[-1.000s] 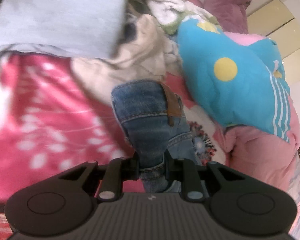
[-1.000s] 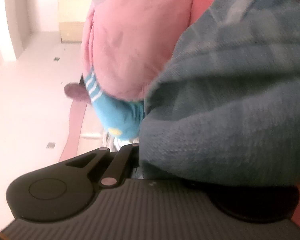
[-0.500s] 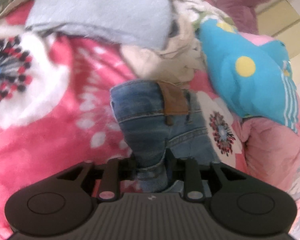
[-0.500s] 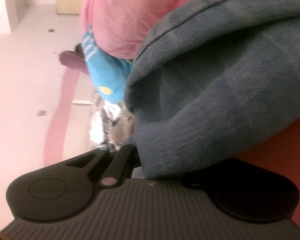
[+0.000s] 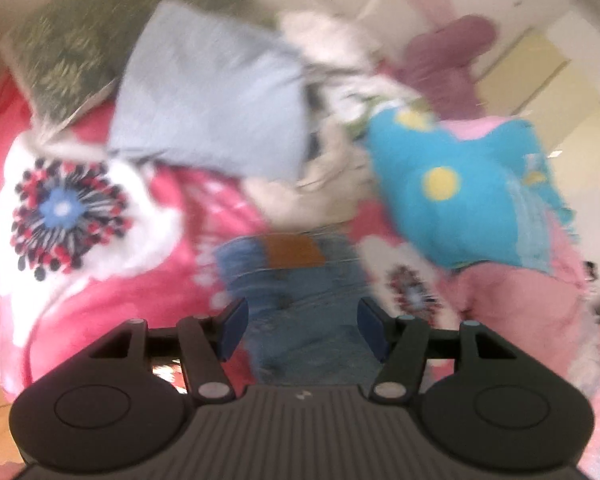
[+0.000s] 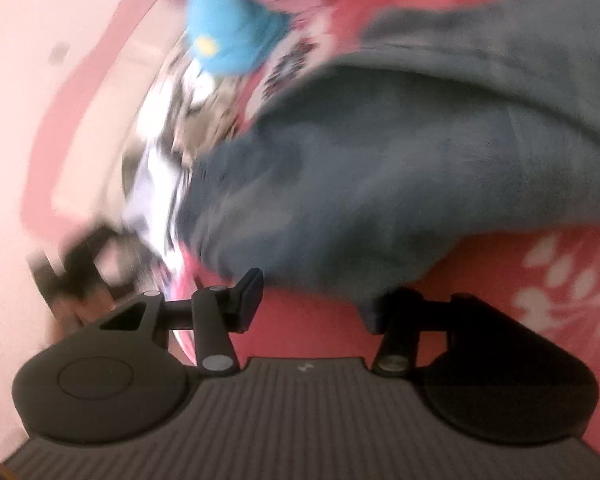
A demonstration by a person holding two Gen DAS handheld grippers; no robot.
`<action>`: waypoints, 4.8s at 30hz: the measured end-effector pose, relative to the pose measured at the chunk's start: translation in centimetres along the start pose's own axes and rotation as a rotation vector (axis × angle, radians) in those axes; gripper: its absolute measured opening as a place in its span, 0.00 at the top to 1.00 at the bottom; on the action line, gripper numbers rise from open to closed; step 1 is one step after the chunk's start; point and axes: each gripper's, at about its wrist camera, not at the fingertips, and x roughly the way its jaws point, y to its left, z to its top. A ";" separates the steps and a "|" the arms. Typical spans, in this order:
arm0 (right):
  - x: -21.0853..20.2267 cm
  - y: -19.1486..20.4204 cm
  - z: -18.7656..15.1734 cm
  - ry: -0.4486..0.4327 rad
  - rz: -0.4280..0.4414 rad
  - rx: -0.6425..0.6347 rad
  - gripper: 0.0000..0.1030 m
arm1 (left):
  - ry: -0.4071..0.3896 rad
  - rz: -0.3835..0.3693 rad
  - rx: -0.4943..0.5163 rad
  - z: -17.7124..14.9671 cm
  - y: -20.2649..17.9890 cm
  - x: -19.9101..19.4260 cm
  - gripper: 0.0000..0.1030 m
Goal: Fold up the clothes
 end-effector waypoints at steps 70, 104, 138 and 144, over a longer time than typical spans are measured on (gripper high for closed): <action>33.1 14.2 16.5 0.273 0.059 -1.169 0.95 | -0.077 -0.077 0.339 1.2 -1.9 -0.4 0.78; 33.8 13.3 16.7 0.282 0.094 -1.168 0.91 | 0.042 -0.147 1.013 3.5 -2.2 13.5 0.88; -3.6 -9.5 22.4 -0.205 -0.376 -0.311 0.69 | 0.197 0.090 1.124 1.2 -4.1 18.0 0.83; -13.9 -16.7 17.7 -0.329 -0.452 0.065 0.56 | 0.195 0.118 1.142 0.9 -4.5 18.1 0.82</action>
